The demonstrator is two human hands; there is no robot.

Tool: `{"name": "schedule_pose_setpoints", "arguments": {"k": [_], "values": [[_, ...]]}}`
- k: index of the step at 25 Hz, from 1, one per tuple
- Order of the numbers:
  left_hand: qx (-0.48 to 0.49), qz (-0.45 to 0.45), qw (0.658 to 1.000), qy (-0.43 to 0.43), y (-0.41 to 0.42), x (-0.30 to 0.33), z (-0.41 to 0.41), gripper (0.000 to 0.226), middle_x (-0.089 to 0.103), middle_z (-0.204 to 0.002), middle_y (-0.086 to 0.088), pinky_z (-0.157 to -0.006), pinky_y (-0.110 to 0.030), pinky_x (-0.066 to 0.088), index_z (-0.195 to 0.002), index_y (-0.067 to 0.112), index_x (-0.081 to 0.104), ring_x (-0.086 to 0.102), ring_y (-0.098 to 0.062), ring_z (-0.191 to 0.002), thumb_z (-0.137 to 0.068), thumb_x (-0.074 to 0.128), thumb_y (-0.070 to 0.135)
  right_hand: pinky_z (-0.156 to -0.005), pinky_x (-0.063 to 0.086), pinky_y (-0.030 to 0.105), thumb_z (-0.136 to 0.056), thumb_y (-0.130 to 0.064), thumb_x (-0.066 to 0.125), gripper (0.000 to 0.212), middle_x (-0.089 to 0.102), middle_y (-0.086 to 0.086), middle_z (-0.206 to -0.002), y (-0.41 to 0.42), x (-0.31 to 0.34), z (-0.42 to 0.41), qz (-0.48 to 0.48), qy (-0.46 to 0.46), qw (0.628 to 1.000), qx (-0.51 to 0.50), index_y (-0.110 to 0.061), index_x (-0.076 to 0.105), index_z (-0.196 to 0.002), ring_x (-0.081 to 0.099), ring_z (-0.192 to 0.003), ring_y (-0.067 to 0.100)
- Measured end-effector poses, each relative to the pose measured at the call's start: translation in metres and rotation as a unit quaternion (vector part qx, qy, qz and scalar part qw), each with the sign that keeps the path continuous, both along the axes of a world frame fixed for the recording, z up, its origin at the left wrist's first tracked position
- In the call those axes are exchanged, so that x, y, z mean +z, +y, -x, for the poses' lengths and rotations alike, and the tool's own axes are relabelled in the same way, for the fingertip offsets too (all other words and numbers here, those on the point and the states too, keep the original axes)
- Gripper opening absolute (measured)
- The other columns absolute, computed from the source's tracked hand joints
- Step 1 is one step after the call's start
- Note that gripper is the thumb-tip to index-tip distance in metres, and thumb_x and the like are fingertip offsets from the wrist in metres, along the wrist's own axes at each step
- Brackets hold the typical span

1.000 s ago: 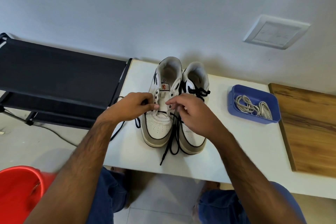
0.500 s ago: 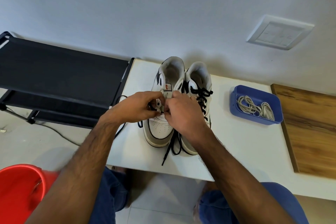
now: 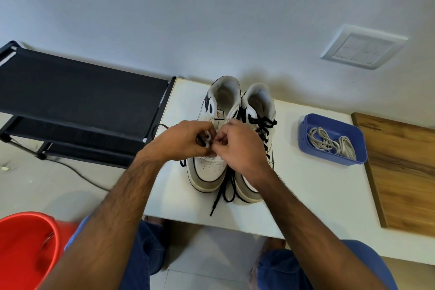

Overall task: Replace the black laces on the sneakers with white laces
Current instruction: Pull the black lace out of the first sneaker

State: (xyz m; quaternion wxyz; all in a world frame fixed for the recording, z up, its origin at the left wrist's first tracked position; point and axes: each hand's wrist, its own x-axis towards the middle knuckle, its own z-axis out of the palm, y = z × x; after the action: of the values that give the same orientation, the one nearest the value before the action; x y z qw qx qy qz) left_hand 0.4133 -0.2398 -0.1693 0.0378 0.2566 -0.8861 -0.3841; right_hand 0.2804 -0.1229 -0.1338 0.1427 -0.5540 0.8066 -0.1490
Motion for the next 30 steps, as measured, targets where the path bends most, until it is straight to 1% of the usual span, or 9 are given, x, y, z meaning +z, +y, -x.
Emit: {"name": "schedule_pose_setpoints", "arguments": {"k": [3,6,8,11,14,18,21,25,30], "values": [[0.015,-0.041,0.999,0.026,-0.003,-0.003,0.001,0.014,0.07,-0.085,0.012,-0.075,-0.029,0.058,-0.097,0.026,0.066,0.067,-0.005,-0.076,-0.089,0.076,0.021,-0.076,0.054,0.033,-0.092,-0.027,0.067,0.008,0.064,-0.009,-0.092,-0.005,-0.004,0.0,0.009,-0.171,0.984,-0.052,-0.022,0.073,-0.09,0.063,-0.083,0.009],[0.019,-0.083,0.995,0.045,-0.004,-0.003,-0.001,0.01,0.071,-0.082,0.003,-0.07,-0.024,0.055,-0.092,0.021,0.065,0.067,-0.009,-0.068,-0.094,0.069,0.013,-0.071,0.05,0.025,-0.097,-0.023,0.064,0.009,0.066,-0.012,-0.084,-0.006,0.006,0.006,-0.009,-0.218,0.975,-0.036,-0.023,0.068,-0.088,0.061,-0.078,0.002],[0.021,-0.097,0.994,0.054,-0.003,-0.003,-0.002,0.009,0.07,-0.08,0.002,-0.07,-0.024,0.055,-0.091,0.02,0.065,0.067,-0.009,-0.067,-0.095,0.068,0.013,-0.076,0.051,0.032,-0.094,-0.024,0.066,0.006,0.065,-0.013,-0.088,-0.003,0.009,0.014,-0.025,-0.145,0.989,-0.002,-0.024,0.07,-0.091,0.062,-0.082,0.008],[0.021,-0.126,0.989,0.067,-0.005,-0.003,-0.004,0.009,0.07,-0.08,0.004,-0.072,-0.03,0.058,-0.091,0.02,0.064,0.068,-0.015,-0.069,-0.097,0.067,0.013,-0.071,0.042,0.029,-0.089,-0.029,0.071,0.008,0.051,-0.015,-0.084,0.002,0.01,0.014,-0.045,0.002,0.998,0.042,-0.03,0.075,-0.096,0.058,-0.084,0.01],[0.027,-0.155,0.984,0.078,-0.007,-0.004,-0.008,0.009,0.069,-0.082,0.003,-0.074,-0.031,0.058,-0.093,0.018,0.065,0.069,-0.02,-0.072,-0.098,0.064,0.01,-0.07,0.043,0.028,-0.088,-0.028,0.072,0.004,0.054,-0.014,-0.085,0.0,0.008,0.008,-0.032,0.04,0.998,0.047,-0.03,0.074,-0.087,0.061,-0.085,0.012],[0.009,-0.126,0.989,0.075,-0.008,-0.005,-0.007,0.007,0.071,-0.086,0.002,-0.077,-0.035,0.06,-0.099,0.017,0.065,0.07,-0.018,-0.074,-0.096,0.068,0.011,-0.071,0.052,0.029,-0.09,-0.025,0.073,0.015,0.064,-0.014,-0.08,-0.016,0.018,0.007,-0.005,-0.168,0.986,-0.021,-0.031,0.065,-0.079,0.063,-0.074,0.006],[0.009,-0.137,0.987,0.08,-0.007,-0.005,-0.006,0.009,0.071,-0.085,0.004,-0.076,-0.033,0.059,-0.099,0.02,0.065,0.07,-0.018,-0.073,-0.096,0.068,0.012,-0.069,0.046,0.025,-0.093,-0.027,0.071,0.004,0.064,-0.015,-0.082,-0.014,0.022,0.009,-0.005,-0.228,0.973,-0.023,-0.027,0.069,-0.09,0.061,-0.074,0.001],[0.023,-0.152,0.985,0.078,-0.009,-0.006,-0.009,0.005,0.071,-0.083,0.001,-0.075,-0.033,0.06,-0.099,0.016,0.067,0.071,-0.021,-0.073,-0.099,0.063,0.013,-0.069,0.045,0.03,-0.084,-0.035,0.079,0.016,0.057,-0.014,-0.087,0.005,0.005,0.019,-0.021,-0.106,0.994,-0.002,-0.029,0.072,-0.098,0.059,-0.08,0.006],[0.046,-0.17,0.981,0.074,-0.005,0.0,-0.007,0.022,0.073,-0.084,-0.001,-0.065,-0.016,0.049,-0.097,0.012,0.067,0.07,-0.018,-0.073,-0.106,0.047,0.009,-0.072,0.039,0.03,-0.088,-0.035,0.072,0.011,0.054,-0.011,-0.091,0.006,0.001,0.017,0.018,0.004,0.999,0.051,-0.031,0.074,-0.098,0.057,-0.09,0.014]]}}
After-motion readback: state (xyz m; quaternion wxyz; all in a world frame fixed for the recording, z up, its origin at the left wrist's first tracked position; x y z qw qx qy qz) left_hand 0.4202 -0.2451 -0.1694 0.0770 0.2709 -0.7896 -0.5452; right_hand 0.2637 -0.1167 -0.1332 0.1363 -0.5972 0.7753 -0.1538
